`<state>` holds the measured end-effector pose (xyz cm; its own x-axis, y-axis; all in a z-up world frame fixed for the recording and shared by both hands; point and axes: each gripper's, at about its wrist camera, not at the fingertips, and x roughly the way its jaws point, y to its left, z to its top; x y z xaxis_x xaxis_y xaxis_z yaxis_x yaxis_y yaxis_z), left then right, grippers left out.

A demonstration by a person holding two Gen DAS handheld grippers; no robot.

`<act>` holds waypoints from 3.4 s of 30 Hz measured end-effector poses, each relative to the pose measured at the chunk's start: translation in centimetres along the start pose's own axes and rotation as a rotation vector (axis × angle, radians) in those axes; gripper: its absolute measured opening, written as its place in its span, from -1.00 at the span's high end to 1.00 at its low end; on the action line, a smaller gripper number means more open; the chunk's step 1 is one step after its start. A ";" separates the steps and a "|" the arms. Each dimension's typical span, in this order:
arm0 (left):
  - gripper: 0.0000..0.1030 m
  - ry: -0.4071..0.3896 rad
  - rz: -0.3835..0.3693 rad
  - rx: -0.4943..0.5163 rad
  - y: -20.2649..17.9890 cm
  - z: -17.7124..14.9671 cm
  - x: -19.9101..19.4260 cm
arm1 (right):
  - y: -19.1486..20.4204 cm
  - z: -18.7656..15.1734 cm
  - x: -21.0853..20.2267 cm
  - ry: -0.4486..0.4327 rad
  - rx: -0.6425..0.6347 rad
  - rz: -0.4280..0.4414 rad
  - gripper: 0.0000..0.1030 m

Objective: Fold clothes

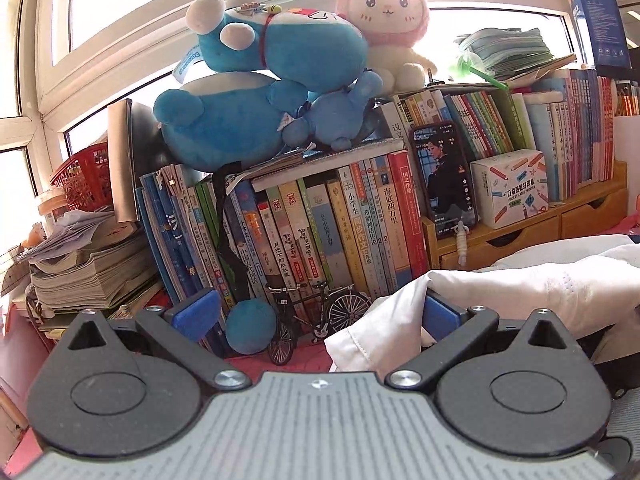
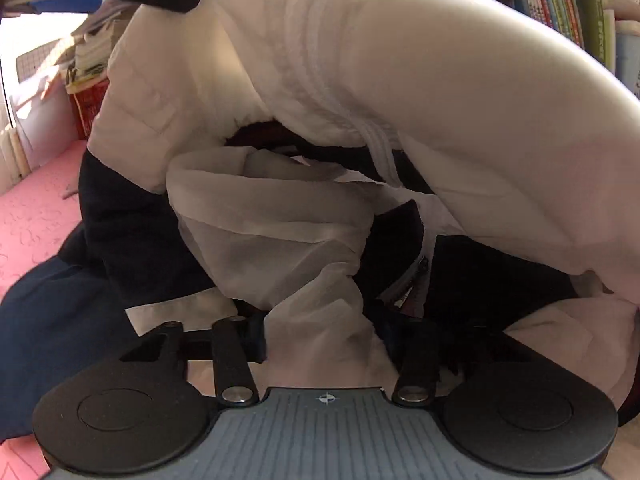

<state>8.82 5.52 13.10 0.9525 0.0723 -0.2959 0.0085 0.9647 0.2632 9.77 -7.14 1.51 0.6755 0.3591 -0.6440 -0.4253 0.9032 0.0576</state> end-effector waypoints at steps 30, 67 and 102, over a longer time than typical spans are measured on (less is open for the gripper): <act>-1.00 0.272 -0.026 -0.183 5.6 -12.4 -5.5 | 2.6 -0.4 -0.6 -0.070 -0.068 0.108 -0.49; -1.00 0.096 -0.205 -0.132 2.6 -11.3 -8.9 | 13.2 -11.3 -13.6 -0.016 -0.575 0.382 -0.40; -1.00 0.189 -0.231 -0.391 7.9 -12.3 -4.3 | 8.7 -9.3 -14.0 -0.093 0.006 0.426 0.67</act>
<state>1.02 15.95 5.14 0.8668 -0.1447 -0.4773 0.0634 0.9812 -0.1823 -8.99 -6.49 3.91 0.4917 0.7194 -0.4905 -0.6742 0.6711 0.3084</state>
